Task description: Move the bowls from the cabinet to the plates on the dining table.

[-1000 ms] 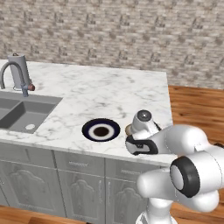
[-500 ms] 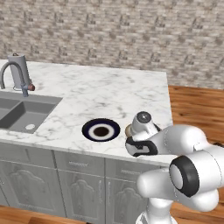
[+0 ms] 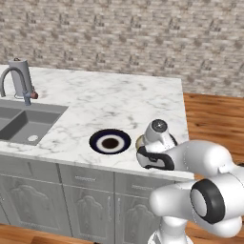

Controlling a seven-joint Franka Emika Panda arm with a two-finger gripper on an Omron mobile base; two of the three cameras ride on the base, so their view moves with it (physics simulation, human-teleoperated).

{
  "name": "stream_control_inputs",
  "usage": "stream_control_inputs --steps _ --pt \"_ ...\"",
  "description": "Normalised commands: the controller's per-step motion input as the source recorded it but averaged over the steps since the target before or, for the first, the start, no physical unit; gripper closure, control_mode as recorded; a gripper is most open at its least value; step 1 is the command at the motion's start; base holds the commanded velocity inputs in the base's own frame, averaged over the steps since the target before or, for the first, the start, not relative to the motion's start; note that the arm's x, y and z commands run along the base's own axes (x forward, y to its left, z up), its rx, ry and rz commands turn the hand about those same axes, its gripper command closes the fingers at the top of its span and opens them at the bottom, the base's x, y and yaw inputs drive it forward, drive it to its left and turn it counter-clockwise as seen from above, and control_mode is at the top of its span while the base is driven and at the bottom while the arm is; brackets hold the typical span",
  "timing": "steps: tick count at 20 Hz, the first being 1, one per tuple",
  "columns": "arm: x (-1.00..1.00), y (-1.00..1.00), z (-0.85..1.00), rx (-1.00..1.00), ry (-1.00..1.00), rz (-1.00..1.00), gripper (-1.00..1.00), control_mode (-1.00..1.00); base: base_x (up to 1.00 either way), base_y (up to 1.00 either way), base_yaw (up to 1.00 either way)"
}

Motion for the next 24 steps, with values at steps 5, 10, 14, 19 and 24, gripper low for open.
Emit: stream_control_inputs --steps 5,10,14,19,24 --pt "-0.08 0.03 0.13 0.03 0.0 0.0 -1.0 -1.0 0.0 0.0 0.0" --pt "-0.26 0.0 0.06 0.0 0.0 -0.01 -1.0 -1.0 0.0 0.0 0.0" --pt "-0.41 -0.07 0.08 0.0 0.0 -0.03 -1.0 -1.0 0.0 0.0 0.0" --pt "-0.46 -0.16 0.12 0.0 0.02 -0.04 -1.0 -1.0 0.0 0.0 0.0" --pt "-0.49 -0.25 0.17 0.02 0.01 -0.05 -1.0 -1.0 0.0 0.0 0.0"
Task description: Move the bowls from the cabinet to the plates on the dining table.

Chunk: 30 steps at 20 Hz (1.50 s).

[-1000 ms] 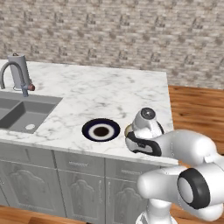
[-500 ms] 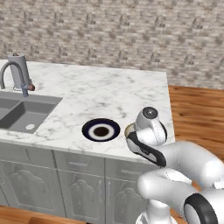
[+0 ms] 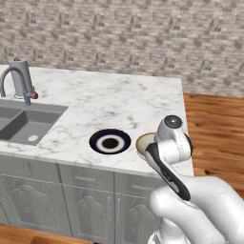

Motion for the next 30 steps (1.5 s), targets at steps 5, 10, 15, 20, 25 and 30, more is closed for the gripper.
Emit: stream_control_inputs --steps 5,10,15,20,25,30 --pt "-0.57 -0.28 0.13 0.03 -0.02 -0.04 -1.0 -1.0 0.0 0.0 0.0" --pt "-0.55 -0.16 0.12 0.02 -0.08 0.0 -1.0 -1.0 0.0 0.0 0.0" --pt "-0.43 -0.16 0.21 0.04 -0.1 -0.02 -1.0 -1.0 0.0 0.0 0.0" --pt "-0.37 -0.14 0.23 0.05 -0.05 -0.04 -1.0 -1.0 0.0 0.0 0.0" --pt "-0.38 -0.07 0.19 0.05 -0.06 -0.05 -1.0 -1.0 0.0 0.0 0.0" --pt "-0.37 -0.01 0.2 0.02 -0.09 -0.05 -1.0 -1.0 0.0 0.0 0.0"
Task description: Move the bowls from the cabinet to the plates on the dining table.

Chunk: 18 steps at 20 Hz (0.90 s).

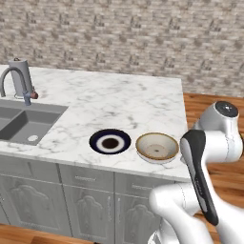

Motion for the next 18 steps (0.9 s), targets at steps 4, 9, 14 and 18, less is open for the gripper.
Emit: stream_control_inputs --steps 4,9,14,18 --pt "-0.35 0.0 0.24 0.02 -0.11 -0.05 -1.0 -1.0 0.0 0.0 0.0" --pt "-0.33 0.0 0.25 0.02 -0.12 -0.04 -1.0 -1.0 0.0 0.0 0.0" --pt "-0.29 0.0 0.25 0.01 -0.12 -0.04 -1.0 -1.0 0.0 0.0 0.0" --pt "-0.26 0.0 0.28 0.01 -0.13 -0.04 -1.0 -1.0 0.0 0.0 0.0"
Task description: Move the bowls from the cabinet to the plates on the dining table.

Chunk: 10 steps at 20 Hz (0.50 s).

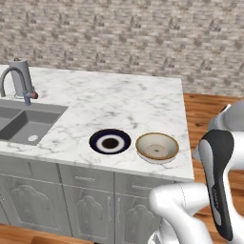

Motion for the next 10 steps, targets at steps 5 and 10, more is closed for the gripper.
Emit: stream_control_inputs --steps 5,10 --pt "-0.22 0.0 0.27 0.01 -0.11 -0.04 -1.0 -1.0 0.0 0.0 0.0" --pt "-0.14 0.0 0.26 0.01 -0.09 -0.04 -1.0 -1.0 0.0 0.0 0.0"
